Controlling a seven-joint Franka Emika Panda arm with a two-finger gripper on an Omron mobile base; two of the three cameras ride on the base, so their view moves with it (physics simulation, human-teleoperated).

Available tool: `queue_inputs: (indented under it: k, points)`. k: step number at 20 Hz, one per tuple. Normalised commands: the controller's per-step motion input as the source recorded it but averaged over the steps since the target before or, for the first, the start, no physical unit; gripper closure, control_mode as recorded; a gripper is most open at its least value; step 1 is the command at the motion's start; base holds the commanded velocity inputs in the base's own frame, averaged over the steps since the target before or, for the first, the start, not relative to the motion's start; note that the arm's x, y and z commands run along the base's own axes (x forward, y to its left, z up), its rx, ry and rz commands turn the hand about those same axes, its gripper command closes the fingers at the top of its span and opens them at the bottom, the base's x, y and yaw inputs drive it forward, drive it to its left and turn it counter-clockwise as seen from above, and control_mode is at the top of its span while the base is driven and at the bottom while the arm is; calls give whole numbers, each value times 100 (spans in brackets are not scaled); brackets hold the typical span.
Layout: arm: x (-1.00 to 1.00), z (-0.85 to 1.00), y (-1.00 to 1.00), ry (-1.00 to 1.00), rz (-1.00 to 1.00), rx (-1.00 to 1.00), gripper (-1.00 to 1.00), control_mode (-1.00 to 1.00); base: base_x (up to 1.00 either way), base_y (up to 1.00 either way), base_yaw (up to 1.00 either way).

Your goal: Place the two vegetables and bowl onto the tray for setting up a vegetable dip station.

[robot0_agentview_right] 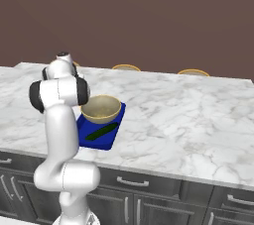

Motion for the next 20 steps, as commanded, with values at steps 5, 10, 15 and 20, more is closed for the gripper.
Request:
queue_inputs:
  k: [5, 10, 15, 20]
  points:
    - [-49, 30, -11, 0, 27, 0, 100, -100, 0, 0, 0]
    - [-43, 20, -5, 0, 28, 0, 100, -100, 0, 0, 0]
    - [-53, 2, 0, 0, 28, 0, 100, -100, 0, 0, 0]
    - [-64, 2, -10, 0, 24, -2, 100, -100, 0, 0, 0]
